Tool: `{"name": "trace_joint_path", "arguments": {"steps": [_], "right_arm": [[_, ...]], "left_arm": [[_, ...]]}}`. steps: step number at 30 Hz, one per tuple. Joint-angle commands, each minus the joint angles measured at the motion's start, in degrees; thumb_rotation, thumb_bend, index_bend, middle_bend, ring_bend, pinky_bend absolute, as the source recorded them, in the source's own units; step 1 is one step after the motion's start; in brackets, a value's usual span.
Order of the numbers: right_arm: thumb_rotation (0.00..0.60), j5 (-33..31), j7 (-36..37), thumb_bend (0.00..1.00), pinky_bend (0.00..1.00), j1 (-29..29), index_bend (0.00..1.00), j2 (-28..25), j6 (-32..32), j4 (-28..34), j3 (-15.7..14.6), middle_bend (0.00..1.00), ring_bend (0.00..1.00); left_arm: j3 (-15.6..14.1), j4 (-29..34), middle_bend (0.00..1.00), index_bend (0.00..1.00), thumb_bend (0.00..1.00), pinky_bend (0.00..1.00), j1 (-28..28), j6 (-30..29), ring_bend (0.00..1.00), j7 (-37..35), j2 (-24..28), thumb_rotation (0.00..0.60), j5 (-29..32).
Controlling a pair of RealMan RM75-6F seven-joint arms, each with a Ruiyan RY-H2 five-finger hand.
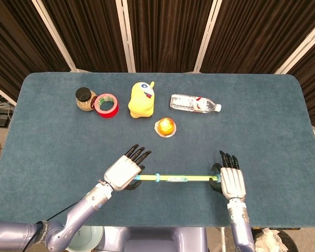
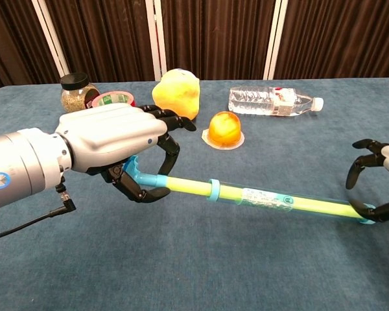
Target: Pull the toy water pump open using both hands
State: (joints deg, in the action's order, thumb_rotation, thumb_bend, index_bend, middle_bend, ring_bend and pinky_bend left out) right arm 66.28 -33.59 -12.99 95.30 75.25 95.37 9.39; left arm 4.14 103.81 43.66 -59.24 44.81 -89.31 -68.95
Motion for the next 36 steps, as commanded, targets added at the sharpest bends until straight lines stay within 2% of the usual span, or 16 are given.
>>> {"name": "trace_joint_path", "arguments": {"steps": [1,13,25,36], "right_arm": [[0.6,-0.22,-0.22,0.42,0.0,0.03,0.44,-0.25,0.07,-0.11,-0.47,0.07,0.01],[0.6,-0.56,0.87,0.42,0.0,0.17,0.44,-1.13,0.82,0.2,-1.27,0.07,0.0],[0.6,-2.13,1.09,0.42,0.0,-0.03,0.44,0.3,0.31,-2.33,-2.27,0.07,0.01],[0.6,-3.28,1.59,0.42,0.0,-0.17,0.38,0.92,0.02,-3.72,-2.48,0.06,0.01]], "left_arm": [[0.03,-0.08,0.05,0.6,0.39,0.01,0.12,-0.04,0.0,0.07,-0.05,0.6,0.06],[-0.13,0.05,0.05,0.6,0.39,0.01,0.42,-0.68,0.0,0.18,-0.37,0.6,0.23],[-0.09,0.27,0.05,0.6,0.39,0.01,1.09,-0.68,0.0,0.77,-0.42,0.6,0.71],[-0.05,0.19,0.05,0.6,0.39,0.01,1.38,-0.95,0.0,0.7,-0.47,0.6,0.99]]}}
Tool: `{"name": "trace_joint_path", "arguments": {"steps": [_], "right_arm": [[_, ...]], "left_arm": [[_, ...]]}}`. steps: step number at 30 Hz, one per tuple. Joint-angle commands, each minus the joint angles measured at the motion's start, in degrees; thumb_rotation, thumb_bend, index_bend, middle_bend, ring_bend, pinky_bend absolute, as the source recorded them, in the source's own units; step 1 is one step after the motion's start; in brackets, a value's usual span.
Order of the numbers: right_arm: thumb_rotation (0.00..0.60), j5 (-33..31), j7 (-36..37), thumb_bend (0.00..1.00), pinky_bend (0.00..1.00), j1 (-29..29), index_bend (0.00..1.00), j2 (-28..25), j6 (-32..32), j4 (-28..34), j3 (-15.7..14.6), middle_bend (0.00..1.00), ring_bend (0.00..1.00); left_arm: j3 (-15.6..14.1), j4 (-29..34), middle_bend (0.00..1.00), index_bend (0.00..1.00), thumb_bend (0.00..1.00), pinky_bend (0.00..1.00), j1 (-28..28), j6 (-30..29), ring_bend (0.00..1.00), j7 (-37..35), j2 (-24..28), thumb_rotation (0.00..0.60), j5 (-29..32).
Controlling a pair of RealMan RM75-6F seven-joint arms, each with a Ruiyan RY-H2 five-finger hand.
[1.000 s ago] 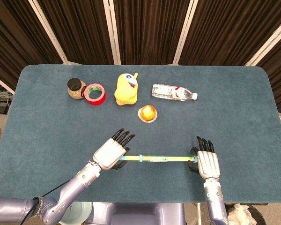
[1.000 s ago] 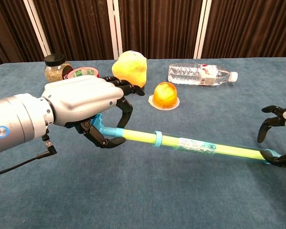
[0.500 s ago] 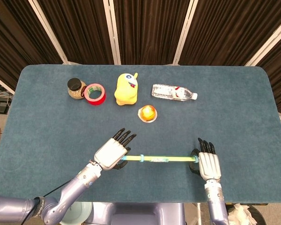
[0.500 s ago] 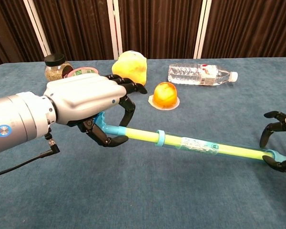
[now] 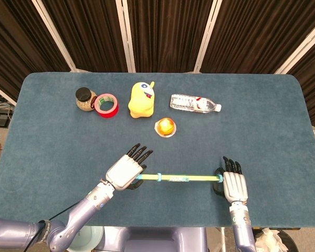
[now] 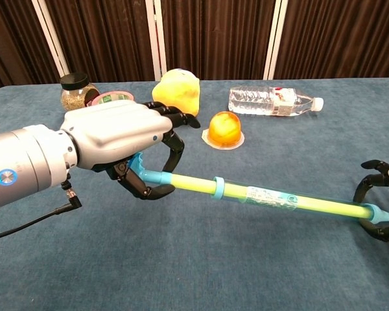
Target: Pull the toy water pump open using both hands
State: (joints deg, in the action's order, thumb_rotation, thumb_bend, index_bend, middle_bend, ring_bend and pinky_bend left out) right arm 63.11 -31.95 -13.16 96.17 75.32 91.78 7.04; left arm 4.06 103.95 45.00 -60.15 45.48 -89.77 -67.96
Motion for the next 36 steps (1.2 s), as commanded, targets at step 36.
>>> {"name": "trace_joint_path", "arguments": {"steps": [36], "right_arm": [[0.6,-1.34,0.64,0.43,0.0,-1.15,0.7,-2.77,2.03,0.29,3.37,0.15,0.05]], "left_arm": [[-0.43,3.64,0.05,0.61,0.39,0.01,-0.35,-1.67,0.0,-2.2,4.1,0.6,-1.35]]}}
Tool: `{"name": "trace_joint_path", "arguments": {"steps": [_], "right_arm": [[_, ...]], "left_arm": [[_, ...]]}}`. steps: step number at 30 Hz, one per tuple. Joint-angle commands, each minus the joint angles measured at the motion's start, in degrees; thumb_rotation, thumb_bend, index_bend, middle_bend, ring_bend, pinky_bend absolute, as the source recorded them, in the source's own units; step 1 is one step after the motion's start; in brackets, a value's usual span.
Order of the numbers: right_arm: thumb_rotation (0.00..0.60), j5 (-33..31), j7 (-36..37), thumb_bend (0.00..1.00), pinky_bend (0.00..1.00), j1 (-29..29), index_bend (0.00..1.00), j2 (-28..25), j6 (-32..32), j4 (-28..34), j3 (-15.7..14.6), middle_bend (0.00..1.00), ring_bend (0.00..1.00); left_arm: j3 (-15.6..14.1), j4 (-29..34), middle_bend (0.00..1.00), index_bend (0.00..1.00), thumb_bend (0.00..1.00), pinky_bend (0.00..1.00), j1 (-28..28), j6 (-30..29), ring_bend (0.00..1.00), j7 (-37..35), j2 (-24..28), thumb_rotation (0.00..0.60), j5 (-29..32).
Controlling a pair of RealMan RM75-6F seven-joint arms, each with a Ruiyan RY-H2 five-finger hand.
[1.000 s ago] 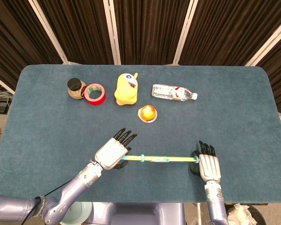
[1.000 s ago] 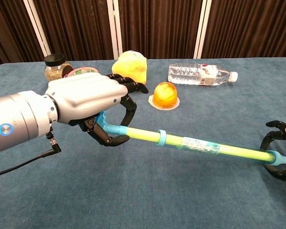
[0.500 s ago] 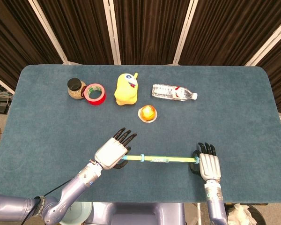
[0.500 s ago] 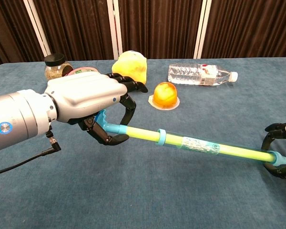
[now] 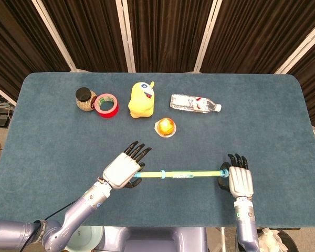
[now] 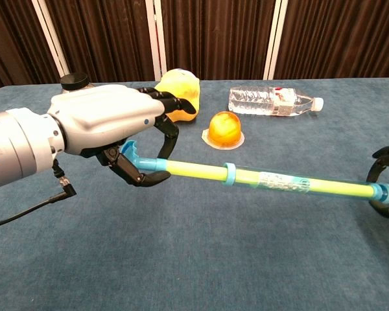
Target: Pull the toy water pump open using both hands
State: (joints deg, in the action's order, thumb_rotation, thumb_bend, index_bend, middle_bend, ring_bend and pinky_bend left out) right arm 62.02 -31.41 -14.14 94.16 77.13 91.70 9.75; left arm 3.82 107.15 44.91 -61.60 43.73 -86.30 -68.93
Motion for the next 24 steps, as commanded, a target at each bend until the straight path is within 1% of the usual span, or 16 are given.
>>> {"name": "trace_joint_path", "arguments": {"steps": [1,13,20,24], "right_arm": [[0.6,-0.33,0.14,0.43,0.0,-0.22,0.7,-1.17,0.35,0.5,1.0,0.15,0.05],[0.6,-2.9,2.52,0.43,0.0,-0.42,0.7,-6.75,0.54,1.95,4.97,0.15,0.05],[0.6,-5.68,6.02,0.43,0.0,0.28,0.71,-9.88,0.15,2.08,7.39,0.15,0.05],[0.6,-6.56,7.48,0.43,0.0,0.64,0.71,-11.49,0.01,1.58,8.05,0.15,0.05]], "left_arm": [[-0.32,0.6,0.05,0.61,0.39,0.01,-0.38,-0.26,0.0,-0.65,0.93,0.6,-0.52],[-1.82,1.33,0.05,0.61,0.39,0.01,-2.73,-1.78,0.0,-4.94,4.78,0.6,-2.87],[-3.1,0.09,0.05,0.61,0.39,0.01,-4.6,-2.62,0.0,-8.22,6.88,0.6,-4.21],[-3.37,-0.81,0.05,0.61,0.39,0.01,-5.14,-2.6,0.0,-9.77,7.81,0.6,-5.0]]}}
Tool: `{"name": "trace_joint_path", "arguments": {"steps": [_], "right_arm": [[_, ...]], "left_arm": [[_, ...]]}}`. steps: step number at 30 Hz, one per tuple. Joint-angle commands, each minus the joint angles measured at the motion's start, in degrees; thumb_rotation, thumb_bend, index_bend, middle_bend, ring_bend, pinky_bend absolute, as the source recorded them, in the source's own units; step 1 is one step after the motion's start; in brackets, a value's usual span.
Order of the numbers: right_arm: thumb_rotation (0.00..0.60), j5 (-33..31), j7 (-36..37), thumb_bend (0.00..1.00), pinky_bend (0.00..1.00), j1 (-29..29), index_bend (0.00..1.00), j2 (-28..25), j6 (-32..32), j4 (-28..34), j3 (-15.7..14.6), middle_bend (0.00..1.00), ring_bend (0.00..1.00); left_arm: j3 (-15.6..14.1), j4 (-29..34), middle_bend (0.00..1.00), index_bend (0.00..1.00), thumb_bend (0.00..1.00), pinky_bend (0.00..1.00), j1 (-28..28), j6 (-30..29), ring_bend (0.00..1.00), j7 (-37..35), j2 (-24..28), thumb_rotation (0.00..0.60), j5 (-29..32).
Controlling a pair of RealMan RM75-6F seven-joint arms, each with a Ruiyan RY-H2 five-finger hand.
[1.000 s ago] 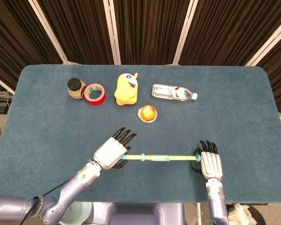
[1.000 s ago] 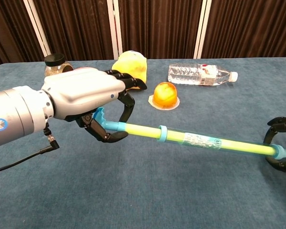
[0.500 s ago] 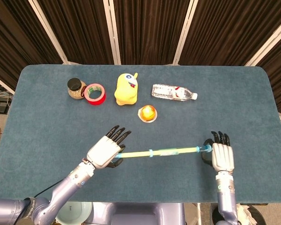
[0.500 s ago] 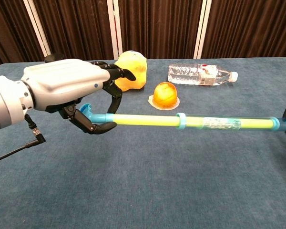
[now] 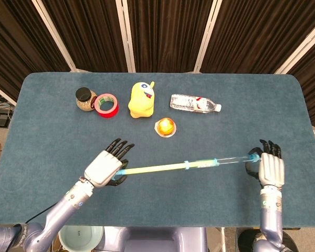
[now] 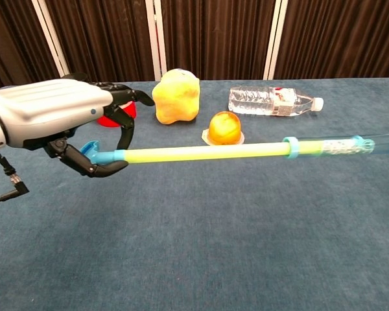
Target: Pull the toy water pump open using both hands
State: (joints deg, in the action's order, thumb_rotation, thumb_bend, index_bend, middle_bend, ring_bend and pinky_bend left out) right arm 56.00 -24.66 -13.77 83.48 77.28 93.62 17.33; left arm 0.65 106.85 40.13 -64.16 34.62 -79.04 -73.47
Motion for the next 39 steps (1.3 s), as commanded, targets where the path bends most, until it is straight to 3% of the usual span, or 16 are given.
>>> {"name": "trace_joint_path", "arguments": {"steps": [1,19,29,31,35,39], "right_arm": [[0.6,-0.72,1.04,0.43,0.0,0.34,0.71,-1.14,-0.12,-0.47,0.63,0.15,0.05],[0.6,-4.3,3.44,0.43,0.0,0.06,0.72,-5.05,-0.78,-2.34,2.75,0.15,0.05],[0.6,-4.94,4.33,0.43,0.0,-0.04,0.71,-5.83,-1.36,-3.7,2.15,0.15,0.05],[0.6,-5.14,4.45,0.42,0.0,-0.06,0.64,-5.78,-1.54,-3.91,1.97,0.12,0.04],[0.6,-6.11,2.91,0.38,0.0,-0.08,0.25,-6.49,-2.73,-3.58,0.74,0.01,0.0],[0.6,-6.22,1.5,0.35,0.0,-0.29,0.16,-7.25,-3.54,-2.41,-0.38,0.0,0.0]], "left_arm": [[-0.22,-0.65,0.05,0.61,0.39,0.01,-0.43,-0.03,0.0,-0.9,0.74,0.6,-0.64],[0.33,-0.76,0.05,0.61,0.39,0.01,-1.05,0.54,0.0,-1.69,2.5,0.6,-1.86],[0.27,-0.86,0.04,0.59,0.35,0.01,-1.39,1.16,0.0,-1.22,2.16,0.6,-1.48],[0.23,-0.86,0.04,0.52,0.3,0.01,-1.47,1.24,0.0,-1.12,2.15,0.6,-1.42],[0.16,-0.64,0.02,0.25,0.2,0.01,-1.64,1.65,0.0,-0.91,2.34,0.6,-0.69],[0.14,-0.21,0.0,0.12,0.17,0.01,-1.81,2.08,0.0,-0.77,2.46,0.6,0.43]]}}
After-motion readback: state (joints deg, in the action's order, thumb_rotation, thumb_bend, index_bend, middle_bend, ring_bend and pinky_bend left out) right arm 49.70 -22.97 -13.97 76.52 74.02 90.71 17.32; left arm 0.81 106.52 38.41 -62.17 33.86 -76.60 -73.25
